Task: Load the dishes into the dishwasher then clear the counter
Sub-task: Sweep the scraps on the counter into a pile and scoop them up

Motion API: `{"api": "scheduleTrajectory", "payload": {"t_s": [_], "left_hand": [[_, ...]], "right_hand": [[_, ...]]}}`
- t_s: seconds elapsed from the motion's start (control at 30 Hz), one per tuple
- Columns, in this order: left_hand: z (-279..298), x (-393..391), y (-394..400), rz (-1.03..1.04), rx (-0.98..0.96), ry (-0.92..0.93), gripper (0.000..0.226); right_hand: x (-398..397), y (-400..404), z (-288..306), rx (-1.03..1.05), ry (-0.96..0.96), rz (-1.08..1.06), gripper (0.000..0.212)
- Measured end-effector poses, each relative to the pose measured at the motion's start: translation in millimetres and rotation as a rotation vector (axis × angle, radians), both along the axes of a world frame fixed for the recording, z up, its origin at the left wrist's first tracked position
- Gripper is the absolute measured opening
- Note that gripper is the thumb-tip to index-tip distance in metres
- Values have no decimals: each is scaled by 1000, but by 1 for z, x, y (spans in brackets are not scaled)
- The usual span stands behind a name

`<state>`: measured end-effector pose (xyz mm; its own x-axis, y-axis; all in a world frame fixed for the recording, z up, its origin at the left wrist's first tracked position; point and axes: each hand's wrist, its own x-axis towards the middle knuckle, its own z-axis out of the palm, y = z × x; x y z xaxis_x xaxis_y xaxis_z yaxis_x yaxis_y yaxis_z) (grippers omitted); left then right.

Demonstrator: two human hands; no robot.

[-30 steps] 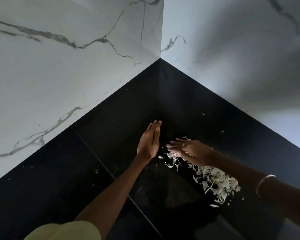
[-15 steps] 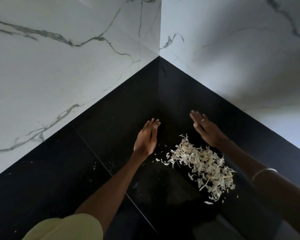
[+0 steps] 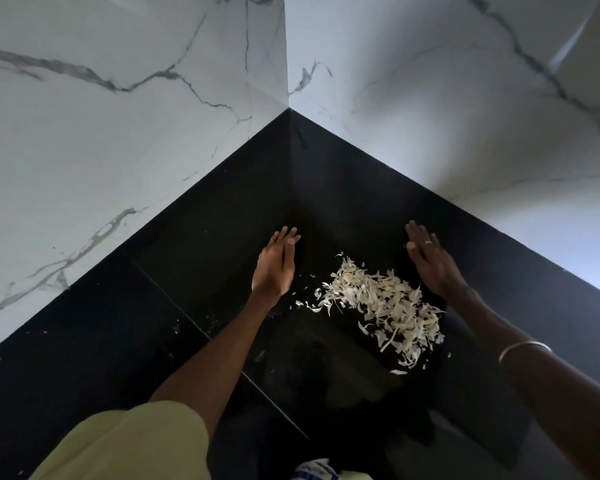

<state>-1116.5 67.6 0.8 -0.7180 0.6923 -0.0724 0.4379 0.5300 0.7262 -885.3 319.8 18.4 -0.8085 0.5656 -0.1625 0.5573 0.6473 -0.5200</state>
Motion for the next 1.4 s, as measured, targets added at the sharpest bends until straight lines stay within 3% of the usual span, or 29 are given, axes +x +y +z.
{"api": "scheduleTrajectory", "payload": {"t_s": [0.2, 0.3, 0.43, 0.53, 0.6, 0.67, 0.8, 0.93, 1.03, 1.1, 1.17, 1.3, 1.4], "left_hand": [[10, 9, 0, -79, -4, 14, 45], [8, 37, -2, -149, 84, -122, 48], [-1, 96, 3, -290, 148, -121, 64], [2, 120, 18, -317, 220, -161, 59], [2, 119, 28, -273, 288, -168, 51], [0, 103, 38, -176, 290, -126, 48], [4, 71, 55, -104, 107, -83, 50], [4, 99, 58, -356, 91, -115, 53], [3, 128, 50, -476, 159, -219, 56], [9, 129, 40, -447, 235, -334, 53], [10, 115, 25, -369, 319, -350, 50], [-16, 70, -7, -179, 290, -249, 52], [-23, 74, -15, -198, 204, -161, 59]], "right_hand": [[-13, -83, 0, -70, -21, 255, 60], [6, -99, 9, -102, 44, 347, 61], [58, -94, 23, -116, 214, 97, 56], [111, -78, 20, -67, 343, -244, 55], [138, -72, 11, -47, 311, -408, 62], [146, -73, 0, -22, 233, -434, 71], [113, -91, -7, 27, 129, -340, 73], [55, -126, -12, 5, 129, -195, 69], [38, -142, -7, -140, 244, -148, 63], [49, -141, 5, -286, 392, -264, 61], [77, -137, 12, -255, 441, -357, 61], [149, -149, 4, -53, 254, -372, 76], [170, -182, -7, 88, 37, -266, 94]]}}
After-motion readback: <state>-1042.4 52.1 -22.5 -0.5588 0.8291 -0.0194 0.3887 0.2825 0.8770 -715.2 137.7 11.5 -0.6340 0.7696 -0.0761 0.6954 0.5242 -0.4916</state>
